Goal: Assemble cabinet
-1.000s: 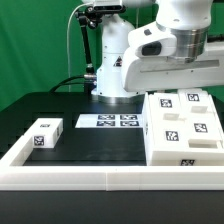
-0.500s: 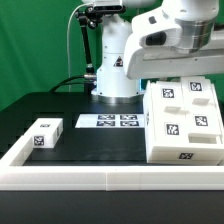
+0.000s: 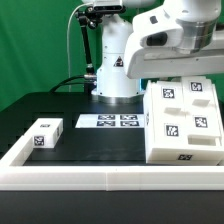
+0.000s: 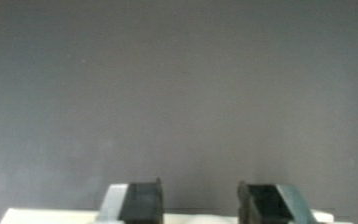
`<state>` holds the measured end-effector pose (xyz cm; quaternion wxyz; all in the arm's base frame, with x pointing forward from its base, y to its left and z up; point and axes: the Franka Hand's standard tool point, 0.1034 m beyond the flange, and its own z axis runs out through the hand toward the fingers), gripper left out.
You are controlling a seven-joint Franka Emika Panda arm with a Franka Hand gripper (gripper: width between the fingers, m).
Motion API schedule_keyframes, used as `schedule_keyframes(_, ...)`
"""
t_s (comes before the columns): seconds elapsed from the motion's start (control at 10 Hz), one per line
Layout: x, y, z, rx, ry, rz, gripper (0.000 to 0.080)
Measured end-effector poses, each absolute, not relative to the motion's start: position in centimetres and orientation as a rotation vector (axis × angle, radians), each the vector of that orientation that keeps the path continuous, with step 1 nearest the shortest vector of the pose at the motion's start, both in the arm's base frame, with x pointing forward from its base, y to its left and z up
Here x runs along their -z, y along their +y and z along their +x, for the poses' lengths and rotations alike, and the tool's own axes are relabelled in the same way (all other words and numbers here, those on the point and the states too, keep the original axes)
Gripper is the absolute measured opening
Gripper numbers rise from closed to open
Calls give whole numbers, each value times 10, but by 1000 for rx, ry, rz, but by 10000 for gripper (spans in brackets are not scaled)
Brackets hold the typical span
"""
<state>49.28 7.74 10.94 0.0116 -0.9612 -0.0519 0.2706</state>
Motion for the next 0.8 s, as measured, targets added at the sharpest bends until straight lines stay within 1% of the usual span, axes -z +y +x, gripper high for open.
schedule_keyframes(0.4,-119,70,500,-941,-92,-2937,207)
schedule_keyframes(0.8,-118,70,497,-960,-91,-2928,207)
